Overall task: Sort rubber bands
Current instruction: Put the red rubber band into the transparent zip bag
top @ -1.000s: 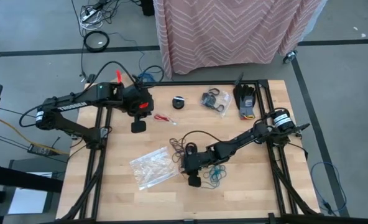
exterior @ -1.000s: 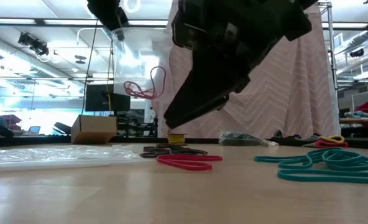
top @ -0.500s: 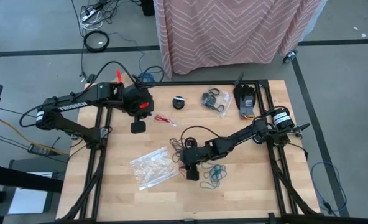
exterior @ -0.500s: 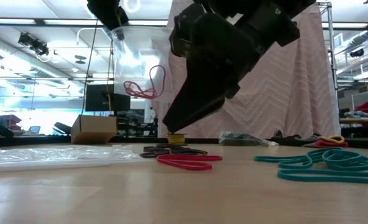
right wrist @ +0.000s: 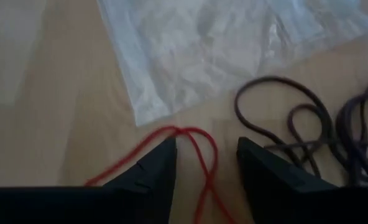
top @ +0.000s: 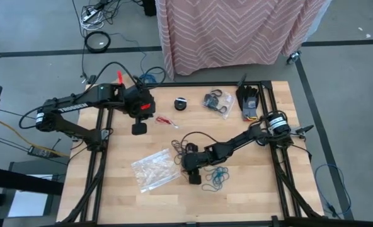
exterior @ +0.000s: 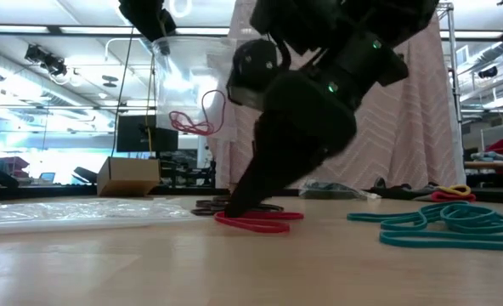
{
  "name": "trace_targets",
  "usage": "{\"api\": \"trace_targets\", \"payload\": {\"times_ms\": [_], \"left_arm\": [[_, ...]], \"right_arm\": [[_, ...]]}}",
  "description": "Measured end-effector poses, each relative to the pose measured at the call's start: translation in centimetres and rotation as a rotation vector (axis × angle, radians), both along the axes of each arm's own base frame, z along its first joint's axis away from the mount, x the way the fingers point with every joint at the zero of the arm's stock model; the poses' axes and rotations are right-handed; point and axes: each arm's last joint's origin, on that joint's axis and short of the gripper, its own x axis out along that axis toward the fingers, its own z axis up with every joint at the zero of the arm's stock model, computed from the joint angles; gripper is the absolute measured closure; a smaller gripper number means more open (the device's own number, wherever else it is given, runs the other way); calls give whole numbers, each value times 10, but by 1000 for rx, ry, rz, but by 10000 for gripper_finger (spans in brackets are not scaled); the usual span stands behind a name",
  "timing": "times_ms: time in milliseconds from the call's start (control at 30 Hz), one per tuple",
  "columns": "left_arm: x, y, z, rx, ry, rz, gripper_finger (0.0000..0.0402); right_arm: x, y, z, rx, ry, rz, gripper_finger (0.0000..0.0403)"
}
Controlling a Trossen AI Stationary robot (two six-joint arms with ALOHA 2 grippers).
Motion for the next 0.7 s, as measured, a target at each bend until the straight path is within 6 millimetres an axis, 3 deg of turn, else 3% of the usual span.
{"api": "trace_targets", "payload": {"times_ms": [133, 300, 433, 567, 700], "left_arm": [[0, 0, 0, 5, 2, 1, 401], [0, 2, 0, 13, 5, 10, 401], [-1, 4, 0, 22, 2, 19, 401], [-1, 7, 0, 22, 0, 32, 401], [-1, 11, 1, 26, -15, 46, 401]], "right_arm": [[1, 0, -6, 10, 17, -30, 272], [-3, 1, -9, 62, 86, -165, 385], [-4, 5, -7, 134, 85, -283, 399], [-6, 10, 11, 140, 57, -320, 402], [-6, 16, 61, 162, -79, -328, 402]]}}
